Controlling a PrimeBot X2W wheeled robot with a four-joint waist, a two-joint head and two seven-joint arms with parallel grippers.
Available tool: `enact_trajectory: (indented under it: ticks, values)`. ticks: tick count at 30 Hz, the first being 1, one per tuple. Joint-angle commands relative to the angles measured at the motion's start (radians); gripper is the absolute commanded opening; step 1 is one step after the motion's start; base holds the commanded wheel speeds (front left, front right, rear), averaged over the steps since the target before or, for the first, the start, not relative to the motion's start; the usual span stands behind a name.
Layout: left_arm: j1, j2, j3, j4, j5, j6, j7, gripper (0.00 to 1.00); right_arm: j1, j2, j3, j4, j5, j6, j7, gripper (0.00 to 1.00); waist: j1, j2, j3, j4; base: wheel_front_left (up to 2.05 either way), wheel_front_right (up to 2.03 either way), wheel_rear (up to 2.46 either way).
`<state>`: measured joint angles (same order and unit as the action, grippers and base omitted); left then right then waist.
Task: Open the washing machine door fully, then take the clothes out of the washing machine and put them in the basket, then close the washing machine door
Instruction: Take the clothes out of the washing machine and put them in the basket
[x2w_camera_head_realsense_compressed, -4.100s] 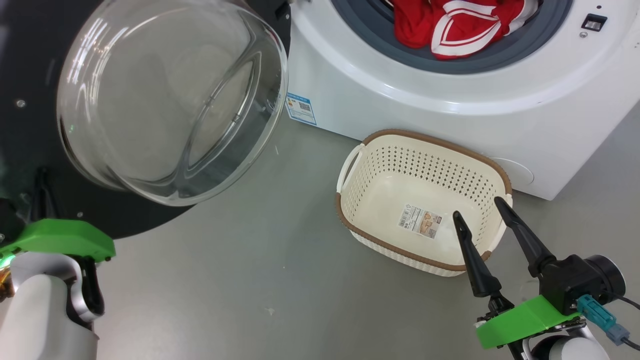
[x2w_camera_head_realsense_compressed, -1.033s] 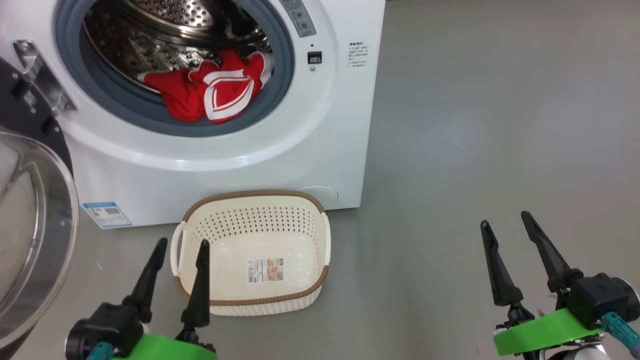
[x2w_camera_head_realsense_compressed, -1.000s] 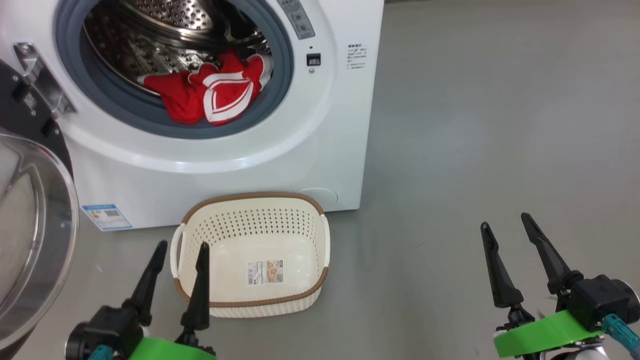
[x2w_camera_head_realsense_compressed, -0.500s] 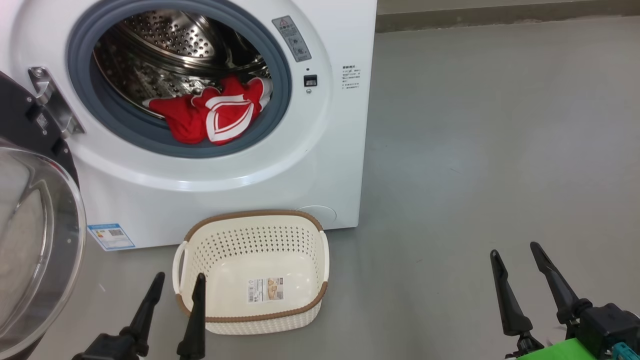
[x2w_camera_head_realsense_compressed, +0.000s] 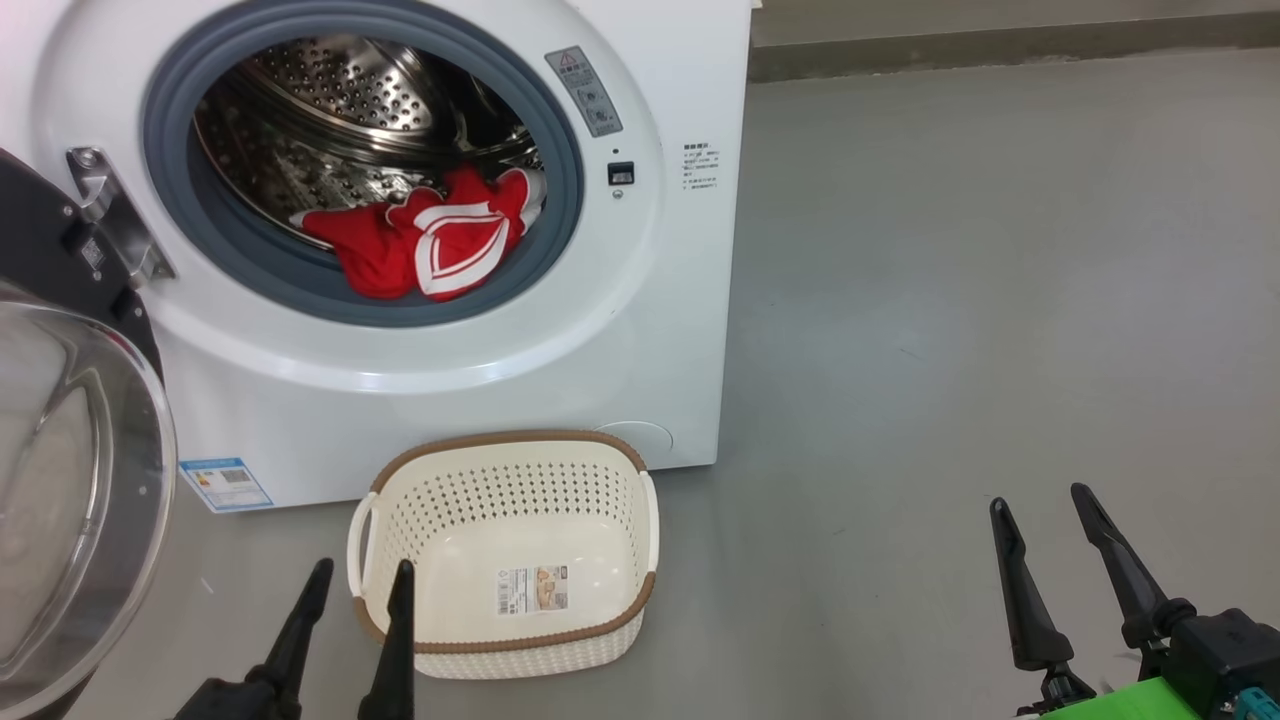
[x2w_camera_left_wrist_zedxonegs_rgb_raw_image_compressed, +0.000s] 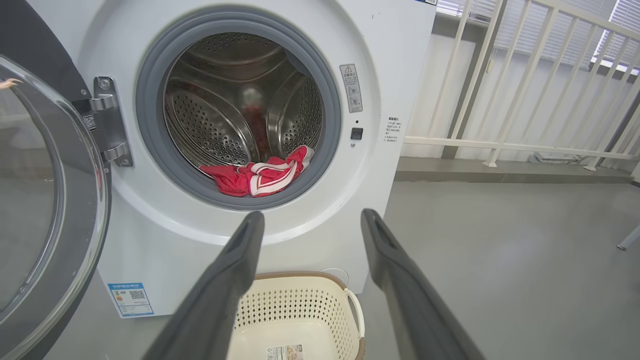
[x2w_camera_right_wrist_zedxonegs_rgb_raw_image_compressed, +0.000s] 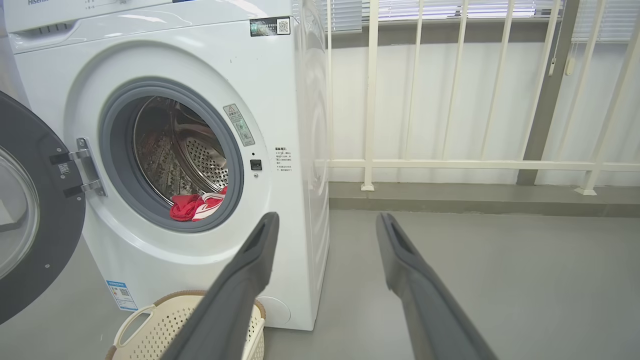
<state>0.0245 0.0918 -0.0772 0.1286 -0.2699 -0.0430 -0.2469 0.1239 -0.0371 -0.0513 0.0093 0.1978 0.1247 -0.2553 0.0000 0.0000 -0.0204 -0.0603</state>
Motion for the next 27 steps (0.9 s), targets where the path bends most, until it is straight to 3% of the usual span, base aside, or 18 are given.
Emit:
enact_trajectory:
  ticks: [1, 10, 18, 27]
  values:
    - [-0.016, 0.014, 0.028, -0.020, 0.002, 0.011, -0.009, 1.00, -0.003, -0.013, 0.019, -0.030, 0.005, 0.006, -0.006, 1.00, 0.0000, 0.0000, 0.000, 0.001, 0.00, 0.00, 0.00]
    - [-0.024, 0.013, 0.020, -0.014, 0.002, 0.023, -0.010, 1.00, -0.003, -0.013, 0.024, -0.026, 0.003, 0.006, -0.006, 1.00, 0.0000, 0.0000, 0.000, 0.006, 0.42, -0.42, 0.00]
    - [-0.033, 0.012, 0.020, -0.021, 0.003, 0.036, -0.011, 1.00, -0.009, -0.013, 0.028, -0.023, 0.005, 0.006, -0.006, 1.00, 0.0000, 0.0000, 0.009, 0.010, 1.56, -1.56, 0.00]
    - [-0.033, 0.003, 0.019, -0.054, -0.010, 0.023, -0.014, 1.00, -0.013, -0.013, 0.031, -0.025, 0.006, 0.006, -0.006, 1.00, 0.0000, 0.0000, 0.019, 0.007, 1.31, -1.29, -0.01]
